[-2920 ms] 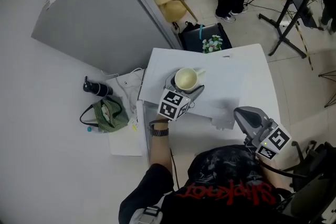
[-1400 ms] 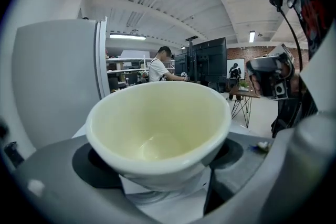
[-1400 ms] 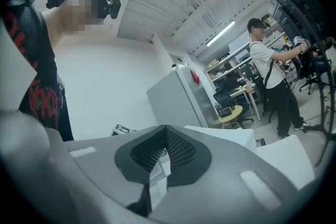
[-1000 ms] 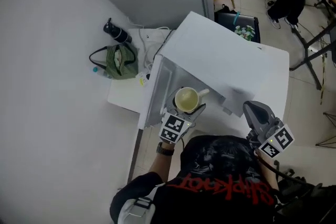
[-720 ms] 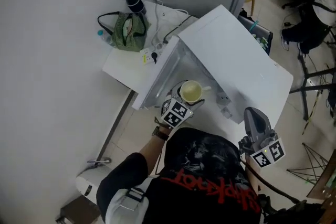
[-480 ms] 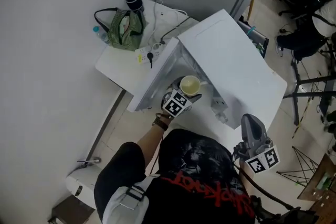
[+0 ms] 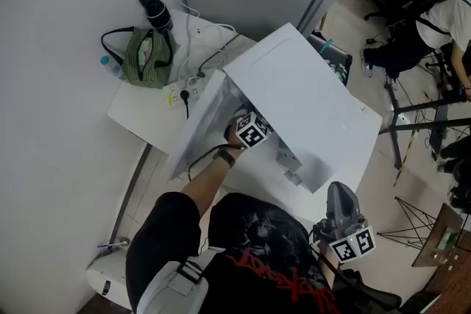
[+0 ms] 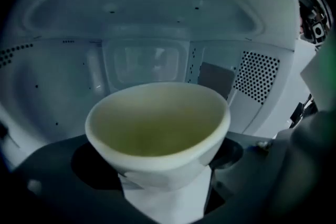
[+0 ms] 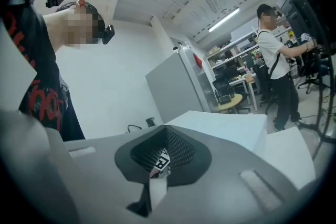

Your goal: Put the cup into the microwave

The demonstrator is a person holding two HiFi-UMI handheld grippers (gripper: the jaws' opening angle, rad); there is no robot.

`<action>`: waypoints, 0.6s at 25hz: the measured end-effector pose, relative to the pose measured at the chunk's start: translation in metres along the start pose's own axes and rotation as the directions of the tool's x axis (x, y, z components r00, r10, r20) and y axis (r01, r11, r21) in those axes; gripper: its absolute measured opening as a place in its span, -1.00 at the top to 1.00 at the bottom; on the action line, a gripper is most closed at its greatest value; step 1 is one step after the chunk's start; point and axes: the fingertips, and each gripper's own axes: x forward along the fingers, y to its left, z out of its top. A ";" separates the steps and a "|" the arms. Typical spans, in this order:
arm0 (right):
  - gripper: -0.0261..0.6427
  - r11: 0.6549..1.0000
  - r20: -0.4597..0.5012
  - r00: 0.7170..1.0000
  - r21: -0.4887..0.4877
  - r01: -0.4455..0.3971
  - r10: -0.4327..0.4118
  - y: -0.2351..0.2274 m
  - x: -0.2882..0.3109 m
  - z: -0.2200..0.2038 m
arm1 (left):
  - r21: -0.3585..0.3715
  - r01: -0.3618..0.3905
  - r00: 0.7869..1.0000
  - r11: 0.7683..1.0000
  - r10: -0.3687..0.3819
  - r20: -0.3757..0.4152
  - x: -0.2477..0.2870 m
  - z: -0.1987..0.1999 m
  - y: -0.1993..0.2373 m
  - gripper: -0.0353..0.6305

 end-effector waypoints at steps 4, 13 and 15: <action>0.92 0.998 0.012 0.998 -0.012 0.064 -0.064 0.004 -0.004 -0.009 | 0.025 0.026 1.000 0.999 -0.026 0.011 0.019 -0.003 0.011 -0.48; 0.92 0.987 -0.039 0.986 0.020 0.161 -0.160 0.010 -0.004 -0.038 | -0.050 -0.042 0.991 0.998 0.048 0.125 0.035 -0.001 0.046 -0.50; 0.92 0.988 -0.066 0.986 0.015 0.155 -0.154 0.012 -0.006 -0.046 | -0.087 -0.084 0.987 0.993 0.095 0.130 0.030 -0.002 0.052 -0.55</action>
